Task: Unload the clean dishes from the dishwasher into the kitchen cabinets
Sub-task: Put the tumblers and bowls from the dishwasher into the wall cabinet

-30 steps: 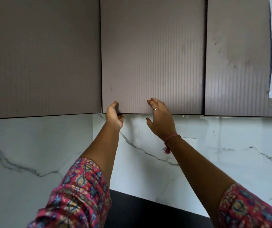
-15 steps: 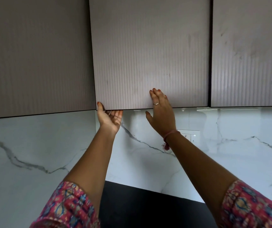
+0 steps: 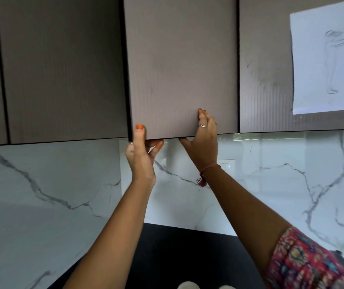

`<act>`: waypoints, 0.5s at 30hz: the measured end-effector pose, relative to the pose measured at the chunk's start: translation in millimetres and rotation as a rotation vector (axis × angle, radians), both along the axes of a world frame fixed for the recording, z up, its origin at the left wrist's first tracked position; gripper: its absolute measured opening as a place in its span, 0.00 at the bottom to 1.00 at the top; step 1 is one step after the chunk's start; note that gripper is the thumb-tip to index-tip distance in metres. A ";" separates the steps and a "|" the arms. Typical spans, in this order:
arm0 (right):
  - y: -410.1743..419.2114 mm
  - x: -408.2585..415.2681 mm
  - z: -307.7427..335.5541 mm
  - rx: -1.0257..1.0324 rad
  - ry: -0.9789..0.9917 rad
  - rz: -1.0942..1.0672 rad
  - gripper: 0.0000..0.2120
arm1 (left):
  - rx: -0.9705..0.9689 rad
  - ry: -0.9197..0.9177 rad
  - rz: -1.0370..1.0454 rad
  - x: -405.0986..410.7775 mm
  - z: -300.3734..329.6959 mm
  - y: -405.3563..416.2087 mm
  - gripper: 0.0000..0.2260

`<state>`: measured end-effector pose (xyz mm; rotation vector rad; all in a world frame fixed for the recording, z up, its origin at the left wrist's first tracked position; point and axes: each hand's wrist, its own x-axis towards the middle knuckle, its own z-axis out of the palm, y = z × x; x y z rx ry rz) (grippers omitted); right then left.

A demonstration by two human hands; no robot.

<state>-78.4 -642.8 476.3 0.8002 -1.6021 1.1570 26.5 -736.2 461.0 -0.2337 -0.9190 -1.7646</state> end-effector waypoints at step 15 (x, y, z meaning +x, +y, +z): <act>130.9 82.2 -13.8 -0.002 0.037 -0.052 0.25 | -0.426 -0.154 0.317 49.6 -14.7 173.8 0.08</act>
